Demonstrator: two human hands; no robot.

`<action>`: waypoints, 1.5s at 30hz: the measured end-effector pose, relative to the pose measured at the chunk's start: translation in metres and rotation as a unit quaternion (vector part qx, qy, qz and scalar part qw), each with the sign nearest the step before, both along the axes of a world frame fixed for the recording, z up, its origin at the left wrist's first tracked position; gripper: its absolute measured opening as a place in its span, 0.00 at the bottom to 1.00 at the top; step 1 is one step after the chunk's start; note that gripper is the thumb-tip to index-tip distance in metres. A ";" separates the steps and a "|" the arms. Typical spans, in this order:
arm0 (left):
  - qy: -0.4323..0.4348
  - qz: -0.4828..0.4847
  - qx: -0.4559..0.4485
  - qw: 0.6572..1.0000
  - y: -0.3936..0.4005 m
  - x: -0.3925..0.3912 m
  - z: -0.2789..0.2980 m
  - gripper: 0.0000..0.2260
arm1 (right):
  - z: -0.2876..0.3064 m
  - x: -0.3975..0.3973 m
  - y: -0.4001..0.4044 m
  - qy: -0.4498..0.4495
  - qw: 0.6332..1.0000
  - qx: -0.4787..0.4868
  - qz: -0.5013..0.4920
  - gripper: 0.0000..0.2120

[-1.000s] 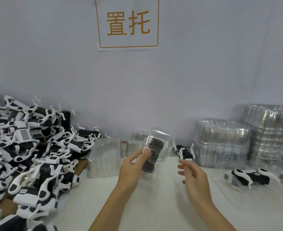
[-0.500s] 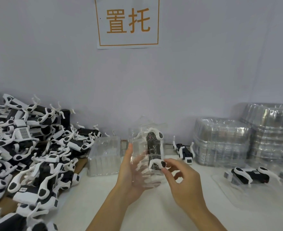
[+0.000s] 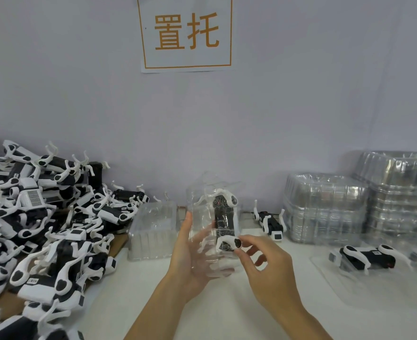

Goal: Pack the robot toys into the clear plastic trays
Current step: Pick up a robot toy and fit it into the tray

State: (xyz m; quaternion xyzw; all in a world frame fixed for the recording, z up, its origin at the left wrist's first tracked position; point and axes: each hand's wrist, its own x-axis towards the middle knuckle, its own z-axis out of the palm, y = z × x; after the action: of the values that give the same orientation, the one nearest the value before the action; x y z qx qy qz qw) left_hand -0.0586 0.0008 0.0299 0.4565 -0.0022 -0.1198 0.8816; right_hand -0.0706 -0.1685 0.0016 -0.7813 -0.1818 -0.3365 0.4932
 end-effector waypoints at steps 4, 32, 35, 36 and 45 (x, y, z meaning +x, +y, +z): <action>0.019 0.046 0.019 0.999 -0.004 -0.001 0.003 0.35 | -0.003 0.001 -0.002 0.018 1.000 -0.007 0.001 0.15; -0.055 -0.041 0.153 0.986 -0.014 -0.013 0.005 0.38 | 0.015 0.001 -0.012 -0.009 0.986 0.164 -0.036 0.14; -0.070 -0.052 0.160 0.983 -0.013 -0.011 0.003 0.33 | 0.016 0.000 -0.012 -0.009 0.985 0.171 -0.033 0.13; -0.074 -0.054 0.162 0.983 -0.012 -0.010 0.002 0.32 | 0.017 -0.001 -0.012 -0.011 0.985 0.171 -0.029 0.14; -0.131 0.012 0.290 0.948 -0.013 -0.016 0.017 0.22 | 0.016 0.002 -0.013 0.045 0.985 0.165 -0.029 0.12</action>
State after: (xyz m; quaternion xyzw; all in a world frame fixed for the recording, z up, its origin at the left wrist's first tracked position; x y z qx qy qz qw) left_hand -0.0745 -0.0126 0.0469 0.7043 -0.0771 -0.0435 0.7044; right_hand -0.0688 -0.1814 0.0172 -0.7087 -0.0789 -0.3404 0.6129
